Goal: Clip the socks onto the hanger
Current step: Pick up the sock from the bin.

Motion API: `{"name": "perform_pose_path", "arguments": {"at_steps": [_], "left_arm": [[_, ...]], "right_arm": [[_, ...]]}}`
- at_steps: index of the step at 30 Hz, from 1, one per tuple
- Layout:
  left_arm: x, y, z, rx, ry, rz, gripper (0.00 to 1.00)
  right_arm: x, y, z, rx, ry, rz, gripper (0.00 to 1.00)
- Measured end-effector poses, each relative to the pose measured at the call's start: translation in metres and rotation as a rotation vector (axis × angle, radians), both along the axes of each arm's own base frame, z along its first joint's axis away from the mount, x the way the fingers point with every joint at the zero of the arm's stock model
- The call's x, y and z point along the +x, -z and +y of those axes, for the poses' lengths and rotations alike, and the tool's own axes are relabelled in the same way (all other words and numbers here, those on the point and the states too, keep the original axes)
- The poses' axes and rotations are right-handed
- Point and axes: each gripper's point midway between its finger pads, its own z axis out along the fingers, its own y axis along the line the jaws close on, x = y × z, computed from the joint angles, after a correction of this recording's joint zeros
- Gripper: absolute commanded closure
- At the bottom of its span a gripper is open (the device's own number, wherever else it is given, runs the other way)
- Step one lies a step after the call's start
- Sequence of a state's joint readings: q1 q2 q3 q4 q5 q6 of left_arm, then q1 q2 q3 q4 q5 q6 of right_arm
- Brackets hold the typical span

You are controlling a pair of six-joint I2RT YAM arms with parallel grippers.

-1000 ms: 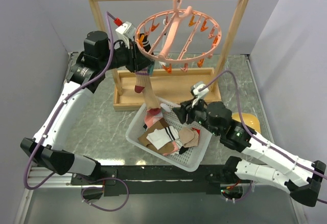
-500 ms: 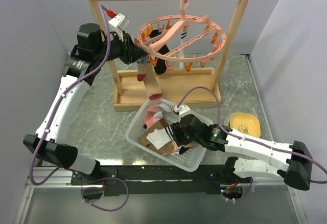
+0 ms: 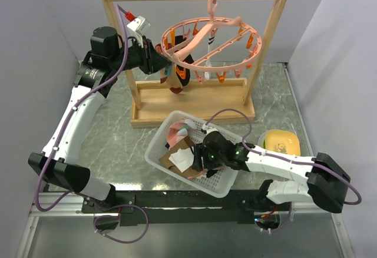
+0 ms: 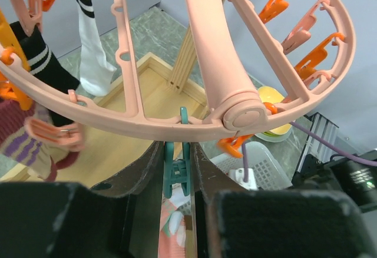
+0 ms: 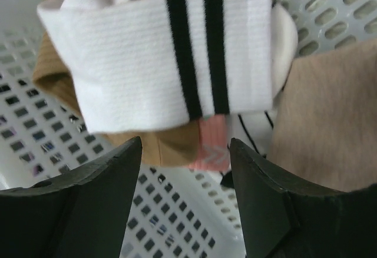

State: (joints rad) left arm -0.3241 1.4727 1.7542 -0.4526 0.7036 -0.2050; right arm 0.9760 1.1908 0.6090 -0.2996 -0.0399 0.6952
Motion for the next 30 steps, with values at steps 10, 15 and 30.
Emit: {"name": "perform_pose_path", "arguments": {"at_steps": [10,15,30], "left_arm": [[-0.001,0.003,-0.001,-0.006,0.007,0.012,0.99],[-0.002,0.002,-0.002,-0.016,0.007,0.017,0.99],[-0.009,0.002,-0.003,-0.035,0.028,0.027,0.99]], "right_arm": [[0.042,0.003,0.0,0.13,0.129,0.027,0.34],[0.053,0.0,0.004,0.146,0.155,0.0,0.36],[0.067,-0.031,0.006,0.236,0.24,-0.071,0.36]]}}
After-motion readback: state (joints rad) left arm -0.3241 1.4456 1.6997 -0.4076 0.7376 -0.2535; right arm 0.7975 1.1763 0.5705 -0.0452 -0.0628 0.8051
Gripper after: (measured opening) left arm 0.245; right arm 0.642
